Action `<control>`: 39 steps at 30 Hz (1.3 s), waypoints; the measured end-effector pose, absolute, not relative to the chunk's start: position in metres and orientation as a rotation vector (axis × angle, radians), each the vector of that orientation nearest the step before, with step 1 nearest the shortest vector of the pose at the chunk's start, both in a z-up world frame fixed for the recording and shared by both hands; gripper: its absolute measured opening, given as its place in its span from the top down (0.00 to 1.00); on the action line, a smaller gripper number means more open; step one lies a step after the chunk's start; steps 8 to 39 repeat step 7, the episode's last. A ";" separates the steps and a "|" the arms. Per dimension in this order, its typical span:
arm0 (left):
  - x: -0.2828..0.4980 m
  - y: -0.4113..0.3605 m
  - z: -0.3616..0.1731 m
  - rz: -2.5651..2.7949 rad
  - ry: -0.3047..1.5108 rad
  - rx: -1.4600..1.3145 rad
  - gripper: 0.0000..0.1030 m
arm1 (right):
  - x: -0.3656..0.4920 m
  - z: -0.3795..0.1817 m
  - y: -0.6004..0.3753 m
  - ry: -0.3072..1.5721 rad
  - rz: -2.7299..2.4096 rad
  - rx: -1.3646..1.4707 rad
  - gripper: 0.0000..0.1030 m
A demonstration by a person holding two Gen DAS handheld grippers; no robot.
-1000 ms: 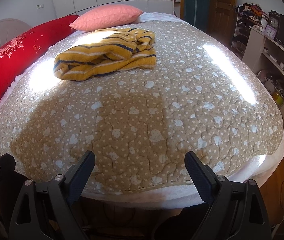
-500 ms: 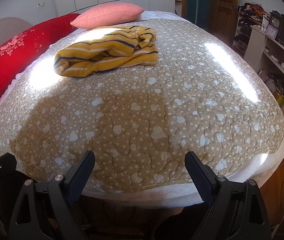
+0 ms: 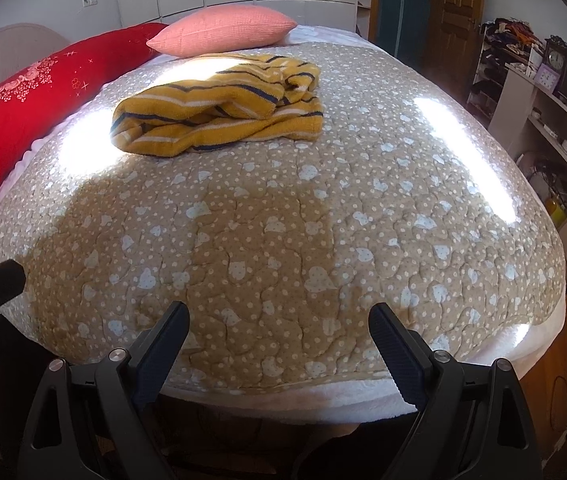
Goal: Fold small clothes
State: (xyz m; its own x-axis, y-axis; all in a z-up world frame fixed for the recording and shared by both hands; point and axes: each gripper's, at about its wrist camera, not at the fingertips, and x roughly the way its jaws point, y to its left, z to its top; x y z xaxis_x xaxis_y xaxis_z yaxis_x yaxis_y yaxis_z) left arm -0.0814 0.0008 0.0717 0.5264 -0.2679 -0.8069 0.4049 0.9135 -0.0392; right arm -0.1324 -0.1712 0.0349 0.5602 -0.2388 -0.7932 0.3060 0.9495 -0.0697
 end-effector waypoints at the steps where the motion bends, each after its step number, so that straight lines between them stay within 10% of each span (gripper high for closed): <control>1: -0.078 0.000 0.072 -0.405 0.928 0.164 0.00 | -0.128 0.037 -0.171 0.917 -0.320 0.073 0.09; 39: -0.061 -0.008 0.063 -0.442 0.944 0.155 0.00 | -0.101 0.036 -0.172 0.923 -0.300 0.089 0.09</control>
